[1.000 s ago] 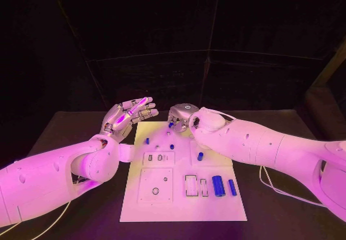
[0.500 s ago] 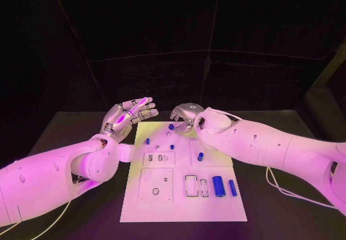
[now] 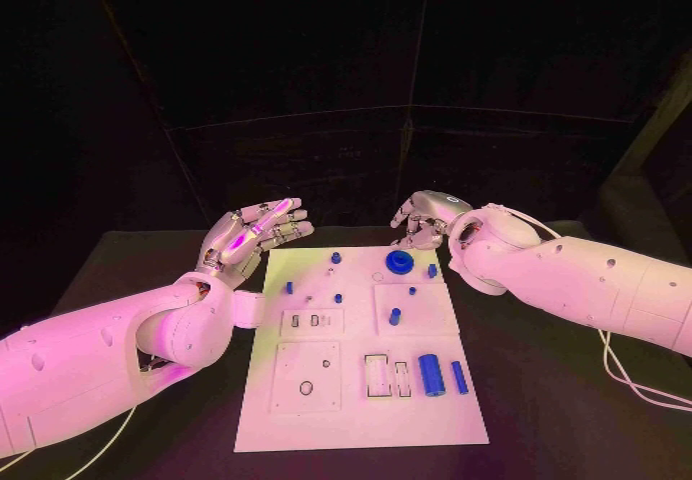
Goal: Assemble the parts on the task board
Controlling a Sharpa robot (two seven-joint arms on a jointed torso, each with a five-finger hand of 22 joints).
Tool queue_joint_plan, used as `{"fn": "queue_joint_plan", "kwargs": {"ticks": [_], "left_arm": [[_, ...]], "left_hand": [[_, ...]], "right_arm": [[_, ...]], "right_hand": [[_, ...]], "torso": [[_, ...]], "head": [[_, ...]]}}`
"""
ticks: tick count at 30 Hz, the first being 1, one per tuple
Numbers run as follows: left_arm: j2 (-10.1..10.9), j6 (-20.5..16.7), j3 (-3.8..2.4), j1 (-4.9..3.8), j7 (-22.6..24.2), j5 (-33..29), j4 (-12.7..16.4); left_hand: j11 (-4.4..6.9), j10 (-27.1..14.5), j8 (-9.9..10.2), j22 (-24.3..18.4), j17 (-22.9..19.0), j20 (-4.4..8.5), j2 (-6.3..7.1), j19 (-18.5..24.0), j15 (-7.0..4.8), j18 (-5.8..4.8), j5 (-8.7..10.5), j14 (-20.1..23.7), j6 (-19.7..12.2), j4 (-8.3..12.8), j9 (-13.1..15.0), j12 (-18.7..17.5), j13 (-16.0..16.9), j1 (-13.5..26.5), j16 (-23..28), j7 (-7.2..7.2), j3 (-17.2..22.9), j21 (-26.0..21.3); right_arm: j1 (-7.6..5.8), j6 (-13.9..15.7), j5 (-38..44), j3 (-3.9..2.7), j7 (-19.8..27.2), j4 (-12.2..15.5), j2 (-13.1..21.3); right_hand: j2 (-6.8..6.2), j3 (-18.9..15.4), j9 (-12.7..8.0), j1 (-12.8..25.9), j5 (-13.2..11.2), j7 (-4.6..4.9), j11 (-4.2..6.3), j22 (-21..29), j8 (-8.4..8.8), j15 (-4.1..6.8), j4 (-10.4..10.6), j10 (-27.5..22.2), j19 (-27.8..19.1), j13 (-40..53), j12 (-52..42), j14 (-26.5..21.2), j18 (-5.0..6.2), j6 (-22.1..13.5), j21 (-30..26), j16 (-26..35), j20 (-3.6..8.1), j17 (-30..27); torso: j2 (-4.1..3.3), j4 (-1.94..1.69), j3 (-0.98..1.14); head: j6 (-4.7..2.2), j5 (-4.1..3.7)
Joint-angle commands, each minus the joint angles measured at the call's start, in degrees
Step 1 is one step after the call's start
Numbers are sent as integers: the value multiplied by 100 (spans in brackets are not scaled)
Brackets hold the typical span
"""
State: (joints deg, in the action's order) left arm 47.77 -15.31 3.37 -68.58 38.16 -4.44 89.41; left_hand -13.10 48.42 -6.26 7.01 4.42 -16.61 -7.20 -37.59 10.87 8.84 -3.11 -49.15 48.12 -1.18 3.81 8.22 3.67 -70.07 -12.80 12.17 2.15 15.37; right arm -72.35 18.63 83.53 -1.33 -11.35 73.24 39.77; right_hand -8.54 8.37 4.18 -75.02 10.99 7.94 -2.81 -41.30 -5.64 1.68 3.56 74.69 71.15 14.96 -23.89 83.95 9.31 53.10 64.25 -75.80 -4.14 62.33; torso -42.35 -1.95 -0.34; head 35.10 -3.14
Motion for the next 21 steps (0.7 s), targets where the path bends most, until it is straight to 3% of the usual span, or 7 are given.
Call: {"fn": "queue_joint_plan", "kwargs": {"ticks": [1, 5, 6, 13, 21], "left_arm": [[-1, 118, -5, -10, 8, 31, 0], [-16, 130, -4, -10, 3, 31, -17], [-22, 135, -3, -9, 1, 31, -23], [-49, 164, 1, -7, -8, 31, -57], [-57, 174, 4, -6, -14, 30, -74]], "left_hand": [[-16, 9, 23, -7, -7, 3, -25, -57, 13, 93, -18, -27, 15, 38, -5, -29, -4, -11, 35, 398, 0, 20], [-16, 9, 23, -7, -7, 3, -25, -57, 13, 93, -18, -27, 15, 38, -5, -29, -4, -11, 35, 398, 0, 20], [-16, 9, 23, -7, -7, 3, -25, -57, 13, 93, -18, -27, 15, 38, -5, -29, -4, -11, 35, 398, 0, 20], [-16, 9, 23, -7, -7, 3, -25, -57, 13, 93, -18, -27, 15, 38, -5, -29, -4, -11, 35, 398, 0, 20], [-16, 9, 23, -7, -7, 3, -25, -57, 13, 93, -18, -27, 15, 38, -5, -29, -4, -11, 35, 398, 0, 20]], "right_arm": [[-10, -544, -572, -13, -163, 24, 75], [-10, -762, -637, -18, -179, -36, 96], [-9, -820, -633, -18, -184, -59, 87], [-6, -1176, -508, -18, -231, -234, -46], [-2, -1375, -445, -16, -216, -417, -192]], "right_hand": [[15, -301, -17, -118, 47, 34, -16, -86, -9, -30, 280, -257, 27, 479, -352, 191, -87, -116, 69, -83, -9, 124], [34, -428, -25, -281, 144, 58, -37, -196, 4, -22, 433, -373, 54, 773, -575, 204, -114, -221, 147, -155, -34, 241], [39, -508, -19, -367, 155, 78, -39, -238, -13, -23, 552, -479, 56, 978, -726, 206, -126, -251, 185, -185, -51, 285], [53, -670, -17, -667, 163, 82, -62, -474, -70, -50, 883, -673, 99, 1619, -1238, 232, -148, -351, 360, -322, -63, 513], [71, -671, -18, -884, 174, 80, -61, -574, -97, -51, 919, -771, 110, 1872, -1437, 251, -162, -389, 433, -405, -69, 663]], "torso": [[5, 47, 12], [-4, 27, 17], [-5, 28, 21], [-3, 4, 10], [-4, 14, 5]], "head": [[1, -1], [2, -31], [7, -34], [37, -60], [37, -54]]}}
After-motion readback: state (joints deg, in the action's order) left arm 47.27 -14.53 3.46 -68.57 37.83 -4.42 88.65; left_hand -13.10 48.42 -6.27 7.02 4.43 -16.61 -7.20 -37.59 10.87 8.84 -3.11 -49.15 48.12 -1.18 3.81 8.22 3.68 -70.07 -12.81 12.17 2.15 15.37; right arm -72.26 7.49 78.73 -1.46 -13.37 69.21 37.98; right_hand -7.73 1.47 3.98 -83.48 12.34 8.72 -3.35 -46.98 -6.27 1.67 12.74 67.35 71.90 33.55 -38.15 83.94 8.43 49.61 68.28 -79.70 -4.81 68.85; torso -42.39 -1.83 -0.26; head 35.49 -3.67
